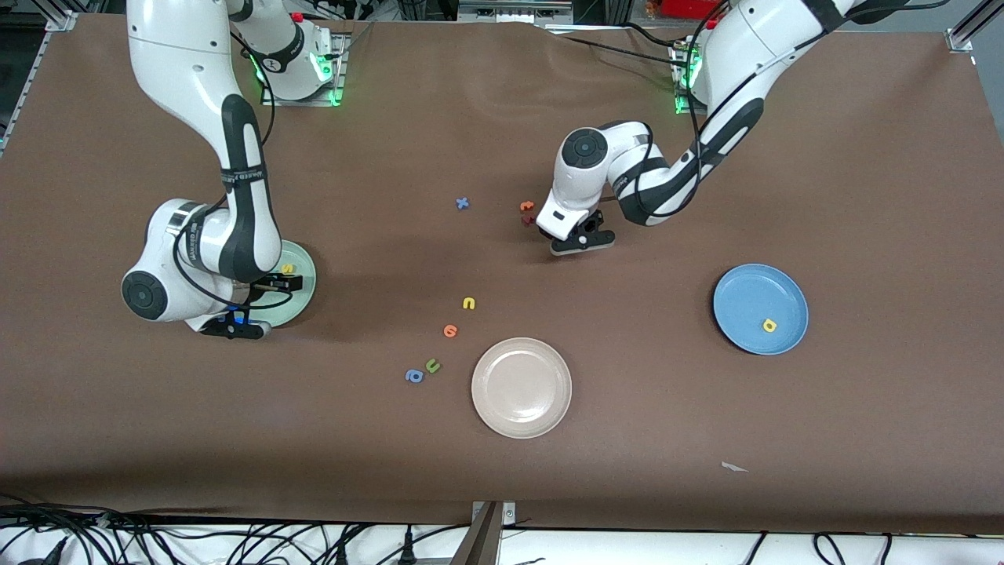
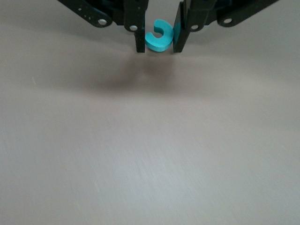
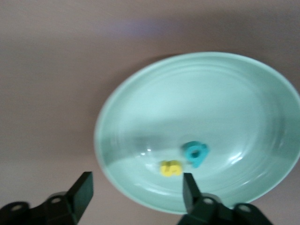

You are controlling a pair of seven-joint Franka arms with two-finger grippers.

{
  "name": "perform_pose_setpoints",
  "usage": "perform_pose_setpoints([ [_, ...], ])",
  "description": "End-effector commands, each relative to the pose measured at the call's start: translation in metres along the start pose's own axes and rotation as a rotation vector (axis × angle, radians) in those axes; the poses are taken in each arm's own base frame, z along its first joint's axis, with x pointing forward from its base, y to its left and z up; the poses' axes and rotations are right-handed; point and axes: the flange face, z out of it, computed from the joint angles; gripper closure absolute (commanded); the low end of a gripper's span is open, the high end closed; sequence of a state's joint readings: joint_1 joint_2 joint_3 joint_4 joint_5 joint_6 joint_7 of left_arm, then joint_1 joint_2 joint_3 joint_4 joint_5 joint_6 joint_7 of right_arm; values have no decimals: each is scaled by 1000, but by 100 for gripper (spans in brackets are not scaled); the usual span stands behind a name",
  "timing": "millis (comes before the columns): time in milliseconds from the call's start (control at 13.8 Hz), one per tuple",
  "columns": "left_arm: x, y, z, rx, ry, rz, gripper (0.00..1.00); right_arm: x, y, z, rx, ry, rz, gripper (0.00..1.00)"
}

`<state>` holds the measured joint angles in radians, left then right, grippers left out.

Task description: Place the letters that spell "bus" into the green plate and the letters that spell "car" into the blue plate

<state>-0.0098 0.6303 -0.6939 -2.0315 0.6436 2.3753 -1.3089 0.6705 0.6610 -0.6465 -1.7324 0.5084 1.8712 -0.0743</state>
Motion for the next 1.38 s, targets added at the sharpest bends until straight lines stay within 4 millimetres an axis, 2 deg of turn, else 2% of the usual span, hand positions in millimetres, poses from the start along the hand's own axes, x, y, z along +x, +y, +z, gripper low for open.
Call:
perform_pose_setpoints([
  [0, 61, -35, -33, 57, 2, 60, 79, -20, -84, -18, -4, 47, 124, 1],
  [145, 102, -74, -45, 96, -21, 97, 80, -29, -138, -26, -5, 116, 257, 1],
  [291, 139, -113, -55, 99, -50, 164, 80, -35, -180, -17, -3, 164, 307, 1],
  [509, 193, -187, -63, 85, -57, 248, 80, -39, -262, 10, 6, 265, 163, 5],
  [581, 206, -214, -62, 80, -64, 282, 79, -38, -278, 19, -15, 307, 125, 6],
  [727, 221, -256, -54, 73, -82, 318, 79, -39, -308, 29, 1, 361, 70, 24],
  [799, 224, -270, -48, 75, -93, 321, 79, -40, -320, 33, 15, 373, 61, 33],
  [872, 228, -283, -40, 71, -109, 320, 71, -41, -331, 38, 29, 398, 52, 36],
  [945, 229, -290, -36, 70, -114, 313, 20, -42, -339, 48, 43, 416, 41, 36],
  [1017, 230, -293, -37, 70, -114, 295, 0, -42, -345, 56, 54, 438, 28, 36],
  [1235, 231, -294, -47, 77, -99, 279, 0, -46, -352, 71, 40, 439, 10, 36],
  [1308, 233, -294, -51, 78, -94, 275, 0, -46, -352, 73, 35, 438, 4, 40],
])
